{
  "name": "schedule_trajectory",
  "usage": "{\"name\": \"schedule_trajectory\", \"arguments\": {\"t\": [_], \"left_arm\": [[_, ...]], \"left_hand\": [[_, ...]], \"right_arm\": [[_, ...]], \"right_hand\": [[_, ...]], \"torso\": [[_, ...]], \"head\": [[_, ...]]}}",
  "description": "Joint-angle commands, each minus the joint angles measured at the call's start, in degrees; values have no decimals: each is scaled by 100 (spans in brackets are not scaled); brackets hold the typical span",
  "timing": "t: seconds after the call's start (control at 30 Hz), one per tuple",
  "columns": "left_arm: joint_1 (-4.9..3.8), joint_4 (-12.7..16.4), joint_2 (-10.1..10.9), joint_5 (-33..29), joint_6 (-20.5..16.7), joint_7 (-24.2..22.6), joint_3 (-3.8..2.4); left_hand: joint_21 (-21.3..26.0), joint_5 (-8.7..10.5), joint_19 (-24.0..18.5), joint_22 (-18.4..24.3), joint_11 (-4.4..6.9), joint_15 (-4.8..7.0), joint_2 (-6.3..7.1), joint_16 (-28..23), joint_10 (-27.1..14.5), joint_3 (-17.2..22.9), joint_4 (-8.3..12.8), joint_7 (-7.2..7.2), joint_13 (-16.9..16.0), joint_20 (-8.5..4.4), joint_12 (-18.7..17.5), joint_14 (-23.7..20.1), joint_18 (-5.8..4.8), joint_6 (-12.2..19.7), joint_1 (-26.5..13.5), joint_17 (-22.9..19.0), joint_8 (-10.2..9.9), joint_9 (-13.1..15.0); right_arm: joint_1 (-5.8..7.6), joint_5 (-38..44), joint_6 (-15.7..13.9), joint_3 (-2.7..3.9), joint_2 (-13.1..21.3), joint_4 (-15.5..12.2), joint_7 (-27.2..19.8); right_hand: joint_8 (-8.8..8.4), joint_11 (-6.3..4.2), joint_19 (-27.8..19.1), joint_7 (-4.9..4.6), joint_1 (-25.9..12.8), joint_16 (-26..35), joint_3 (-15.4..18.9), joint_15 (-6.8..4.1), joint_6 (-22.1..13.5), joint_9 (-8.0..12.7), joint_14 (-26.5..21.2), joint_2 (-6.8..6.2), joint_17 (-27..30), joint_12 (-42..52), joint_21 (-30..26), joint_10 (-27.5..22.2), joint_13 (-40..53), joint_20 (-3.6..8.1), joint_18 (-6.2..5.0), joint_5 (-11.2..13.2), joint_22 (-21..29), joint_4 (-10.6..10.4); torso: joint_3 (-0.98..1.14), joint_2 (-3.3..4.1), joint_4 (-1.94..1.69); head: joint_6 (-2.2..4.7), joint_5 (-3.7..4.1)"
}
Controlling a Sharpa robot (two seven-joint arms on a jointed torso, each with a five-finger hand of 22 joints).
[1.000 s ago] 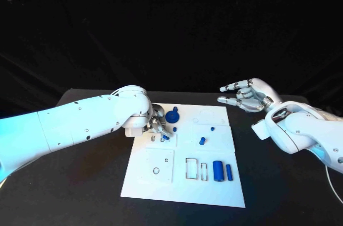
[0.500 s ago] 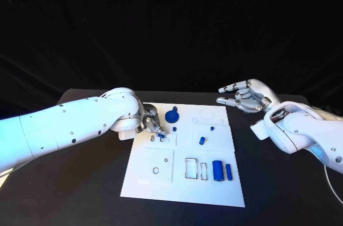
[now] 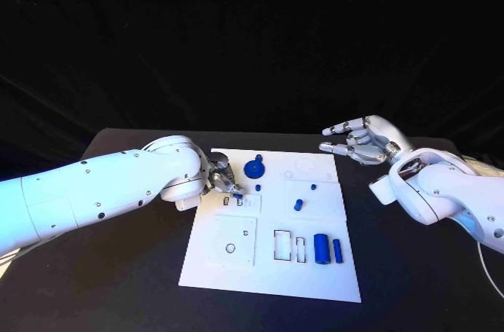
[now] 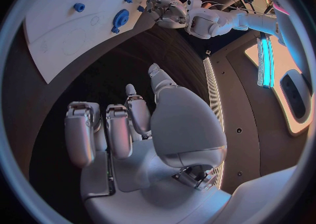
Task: Assemble the parts on the task board
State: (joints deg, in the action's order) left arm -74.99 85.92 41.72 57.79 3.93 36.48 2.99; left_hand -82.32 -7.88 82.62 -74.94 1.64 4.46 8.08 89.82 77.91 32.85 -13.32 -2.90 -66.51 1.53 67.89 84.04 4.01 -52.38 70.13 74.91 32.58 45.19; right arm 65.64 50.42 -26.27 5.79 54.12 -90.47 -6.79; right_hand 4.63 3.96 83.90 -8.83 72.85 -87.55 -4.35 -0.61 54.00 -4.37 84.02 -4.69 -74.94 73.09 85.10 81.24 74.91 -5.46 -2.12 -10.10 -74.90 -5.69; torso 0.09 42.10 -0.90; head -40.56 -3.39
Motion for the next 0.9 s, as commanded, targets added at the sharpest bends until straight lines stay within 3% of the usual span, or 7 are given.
{"name": "schedule_trajectory", "arguments": {"t": [0.03,0.23,0.53,0.67,0.9], "left_arm": [[50,50,-20,447,-279,-32,-1],[123,118,-16,662,-209,7,0],[160,138,17,768,205,55,2],[186,120,5,776,291,63,2],[232,86,-34,780,360,70,3]], "left_hand": [[-18,3,49,-205,2,41,-25,18,55,1039,988,35,-6,7,27,596,-103,-9,-47,1509,27,10],[-16,3,47,-202,3,42,-25,18,59,1053,995,36,-10,6,31,596,-101,-10,-52,1509,27,13],[-8,7,41,-190,3,42,-9,18,64,1070,1020,36,-17,4,38,596,-99,-10,-63,1509,27,20],[-8,8,41,-190,3,42,-4,18,65,1073,1025,36,-18,4,39,596,-99,-11,-66,1509,28,21],[5,10,30,-169,3,41,5,18,56,1077,1035,37,2,4,21,596,-94,-12,-72,1509,28,25]], "right_arm": [[-5,24,83,0,3,2,-27],[-6,29,95,0,13,-4,-25],[-7,33,124,0,18,-7,-32],[-7,33,132,0,20,-10,-37],[-7,30,163,0,20,-13,-46]], "right_hand": [[21,-21,91,7,10,40,40,3,45,-7,484,56,-1032,1,-32,3,400,4,-27,-27,-385,3],[21,-21,91,7,10,40,40,3,45,-7,484,56,-1032,1,-32,3,400,4,-27,-27,-385,3],[22,-22,90,7,10,40,44,2,46,-7,484,61,-1033,-2,-34,2,398,5,-28,-29,-383,1],[22,-22,90,7,10,40,44,2,46,-7,484,61,-1033,-2,-34,2,398,5,-28,-29,-383,1],[22,-22,90,7,10,40,44,2,46,-7,484,61,-1033,-2,-34,2,398,5,-28,-29,-383,1]], "torso": [[1,-2,-4],[-1,9,0],[-4,10,11],[0,4,-3],[1,8,7]], "head": [[3,20],[-8,8],[-7,-1],[-7,7],[-8,-15]]}}
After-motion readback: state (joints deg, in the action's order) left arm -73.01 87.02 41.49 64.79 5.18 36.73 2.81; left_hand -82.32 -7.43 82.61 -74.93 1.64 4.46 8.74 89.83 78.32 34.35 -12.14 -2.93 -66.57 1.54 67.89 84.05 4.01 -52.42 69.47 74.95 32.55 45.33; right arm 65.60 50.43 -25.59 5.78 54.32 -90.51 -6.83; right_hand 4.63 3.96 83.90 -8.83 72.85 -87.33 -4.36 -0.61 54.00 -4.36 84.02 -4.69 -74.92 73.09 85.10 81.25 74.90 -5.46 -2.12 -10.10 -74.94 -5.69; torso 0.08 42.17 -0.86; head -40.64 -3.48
